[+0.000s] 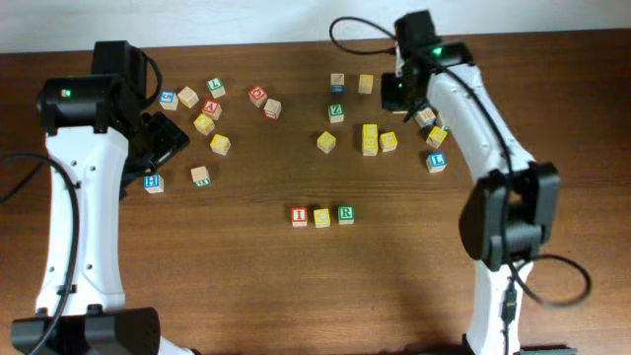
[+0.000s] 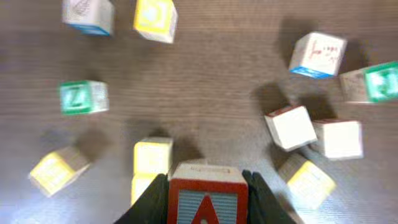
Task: Spell out ICRA
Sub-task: 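Move the right gripper to the red A block and grasp it, then place the red A block right of the green R block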
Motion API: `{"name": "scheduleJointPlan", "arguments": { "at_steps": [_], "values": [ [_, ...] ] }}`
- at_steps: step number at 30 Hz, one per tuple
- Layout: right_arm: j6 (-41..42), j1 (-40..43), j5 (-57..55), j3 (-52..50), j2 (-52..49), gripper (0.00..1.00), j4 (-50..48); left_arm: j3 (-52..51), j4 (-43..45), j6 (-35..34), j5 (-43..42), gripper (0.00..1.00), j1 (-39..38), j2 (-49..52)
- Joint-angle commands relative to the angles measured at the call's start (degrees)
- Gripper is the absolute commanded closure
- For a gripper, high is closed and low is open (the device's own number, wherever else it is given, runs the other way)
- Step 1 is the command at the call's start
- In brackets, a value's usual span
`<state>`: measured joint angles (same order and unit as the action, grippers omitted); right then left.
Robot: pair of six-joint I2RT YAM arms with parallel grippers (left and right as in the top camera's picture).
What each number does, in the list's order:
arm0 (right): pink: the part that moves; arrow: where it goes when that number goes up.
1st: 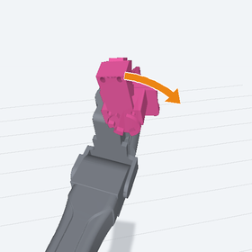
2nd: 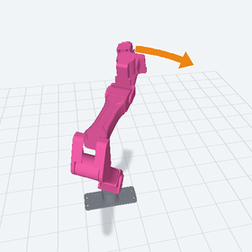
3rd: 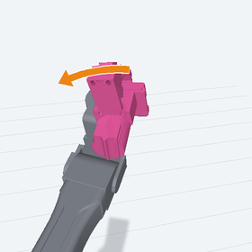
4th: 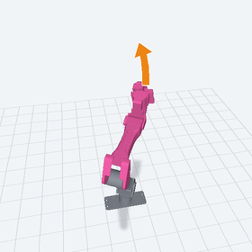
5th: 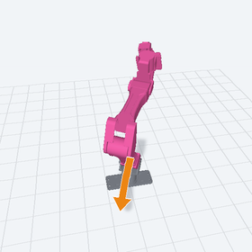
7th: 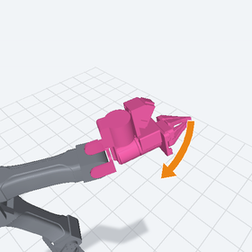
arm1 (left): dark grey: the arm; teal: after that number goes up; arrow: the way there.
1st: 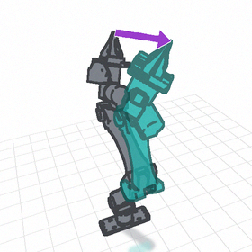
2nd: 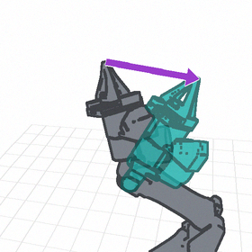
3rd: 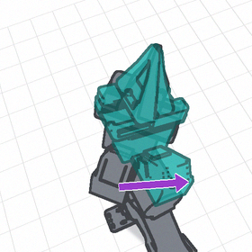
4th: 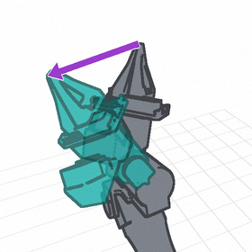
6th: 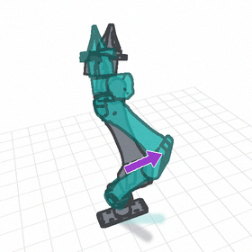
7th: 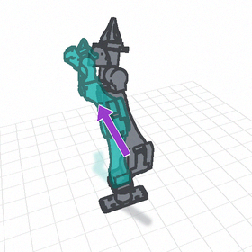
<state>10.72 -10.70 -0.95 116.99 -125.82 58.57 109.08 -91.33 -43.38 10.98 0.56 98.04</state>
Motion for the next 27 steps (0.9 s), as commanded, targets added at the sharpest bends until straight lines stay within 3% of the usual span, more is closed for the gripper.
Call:
{"name": "scheduleJointPlan", "arguments": {
  "at_steps": [1, 5, 8, 16, 27],
  "values": [
    [0.24, -0.94, 5.90, 1.86, 4.61, 0.77, 10.08, 0.20, -0.07, -0.31, 0.44, 0.01, 0.11, 0.09],
    [0.24, -4.02, 7.41, -0.96, 4.44, 0.79, 22.73, 0.20, -0.07, -0.31, 0.44, 0.01, 0.11, 0.09],
    [0.24, -7.96, 7.41, -7.43, 4.44, 0.79, 24.15, 0.20, -0.07, -0.31, 0.44, 0.01, 0.09, 0.09],
    [5.22, -11.78, 8.31, -26.05, 4.44, 0.78, 13.90, 0.20, -0.07, -0.31, 0.44, 0.01, 0.11, 0.09],
    [6.29, -11.74, 8.26, -28.17, 4.44, 0.78, 5.68, 0.20, -0.07, -0.31, 0.44, 0.01, 0.11, 0.09]
  ]
}}
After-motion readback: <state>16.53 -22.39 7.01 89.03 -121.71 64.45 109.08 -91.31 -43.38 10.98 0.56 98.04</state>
